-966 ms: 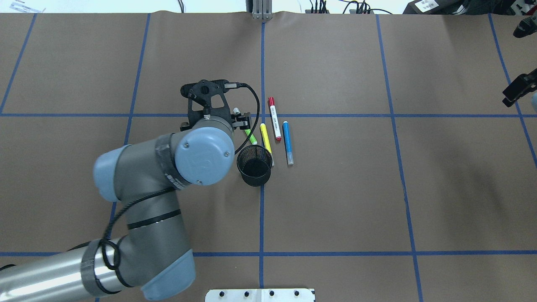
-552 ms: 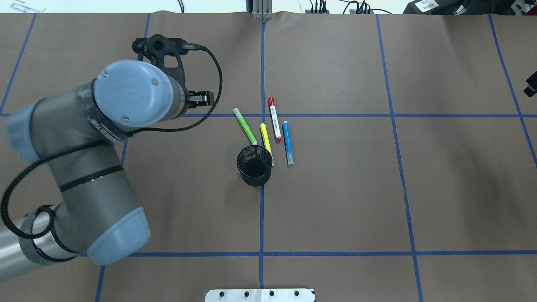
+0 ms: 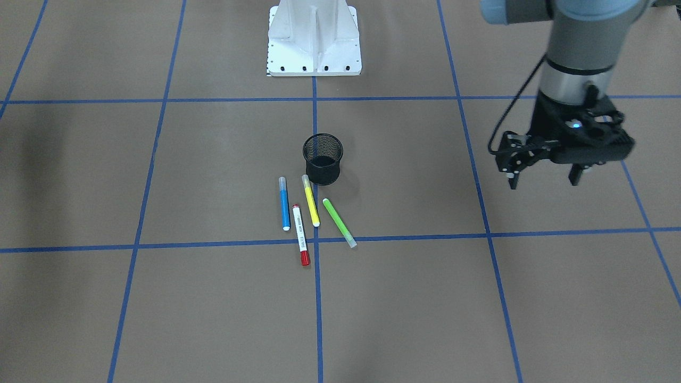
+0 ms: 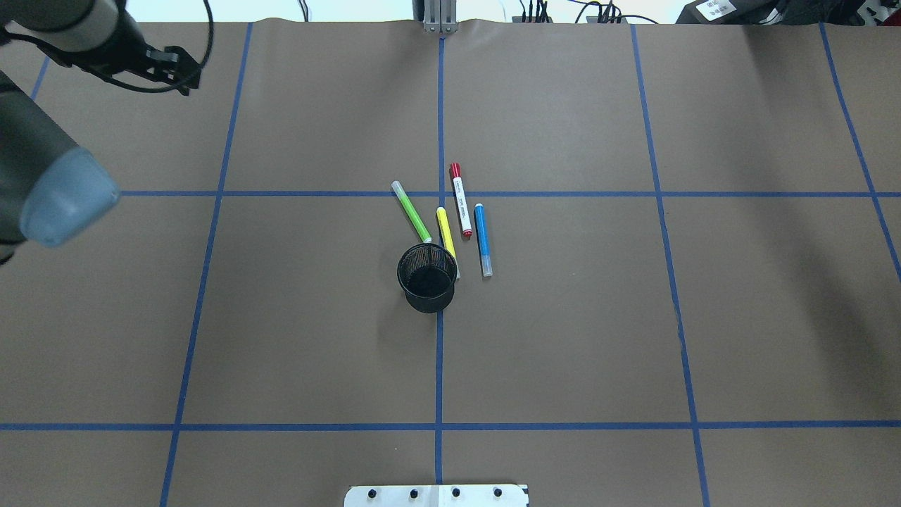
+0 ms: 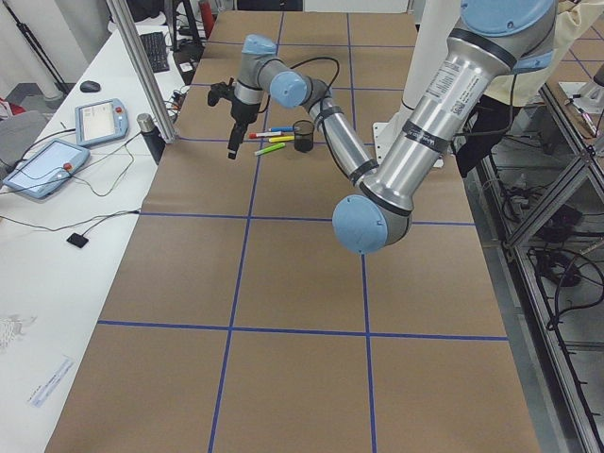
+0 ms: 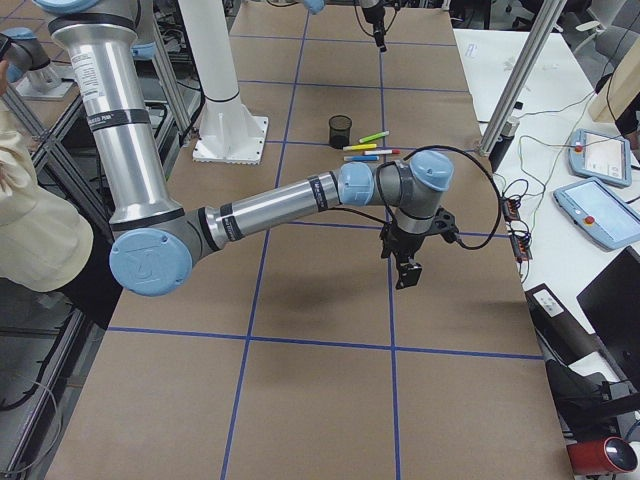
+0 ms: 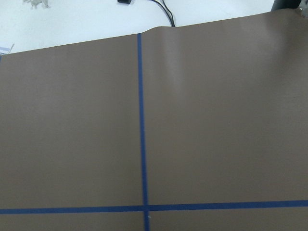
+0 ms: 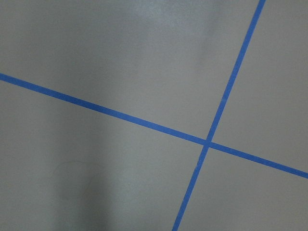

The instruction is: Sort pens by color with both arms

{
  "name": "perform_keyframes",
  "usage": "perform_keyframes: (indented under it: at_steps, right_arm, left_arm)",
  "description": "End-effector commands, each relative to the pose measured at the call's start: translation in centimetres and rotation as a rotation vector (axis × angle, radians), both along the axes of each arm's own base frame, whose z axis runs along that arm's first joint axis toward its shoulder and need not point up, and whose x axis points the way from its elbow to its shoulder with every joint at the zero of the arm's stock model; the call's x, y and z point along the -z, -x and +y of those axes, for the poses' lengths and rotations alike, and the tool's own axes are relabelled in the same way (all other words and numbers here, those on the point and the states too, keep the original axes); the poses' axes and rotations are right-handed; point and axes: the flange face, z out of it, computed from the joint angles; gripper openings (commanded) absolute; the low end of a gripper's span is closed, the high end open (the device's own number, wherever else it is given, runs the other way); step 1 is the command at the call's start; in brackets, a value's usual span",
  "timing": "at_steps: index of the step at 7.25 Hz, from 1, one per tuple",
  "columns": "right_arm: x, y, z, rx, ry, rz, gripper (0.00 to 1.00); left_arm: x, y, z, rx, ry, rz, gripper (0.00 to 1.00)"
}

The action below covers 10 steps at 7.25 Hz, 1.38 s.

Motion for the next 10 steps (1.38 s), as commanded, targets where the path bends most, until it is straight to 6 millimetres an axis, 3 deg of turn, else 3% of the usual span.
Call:
perform_keyframes:
  at_steps: [1,4,5,7,9,10]
  right_arm:
    - [-2.4,-2.7,-0.2,-0.021,0.014,0.001,0.99]
    - [-8.6,-5.2,-1.0,-0.073,0.014,-0.022,0.99]
    - [-8.8,-5.4,-0.9,-0.078,0.014,-0.021,0.99]
    - [-8.6,-6.5,-0.9,-0.098,0.012,-0.021,0.99]
    - [-8.6,-7.1,-0.7,-0.111,0.016,-0.038,0.99]
    - [-8.9,-7.0,-0.5,-0.112,0.023,-0.039,0.99]
  left_arm:
    - [-6.7,9.5,-5.5,-0.113,0.044,-0.012,1.00]
    - [-15.9,21.8,-9.6,-0.243,0.062,-0.012,1.00]
    - [-19.6,26.3,-8.7,-0.280,0.057,0.016,1.00]
    - [-25.0,29.2,-6.6,-0.304,0.069,0.022,1.00]
    - [-35.2,31.2,-6.7,-0.277,0.105,0.031,1.00]
    - [-37.8,31.5,-6.4,-0.278,0.106,0.029,1.00]
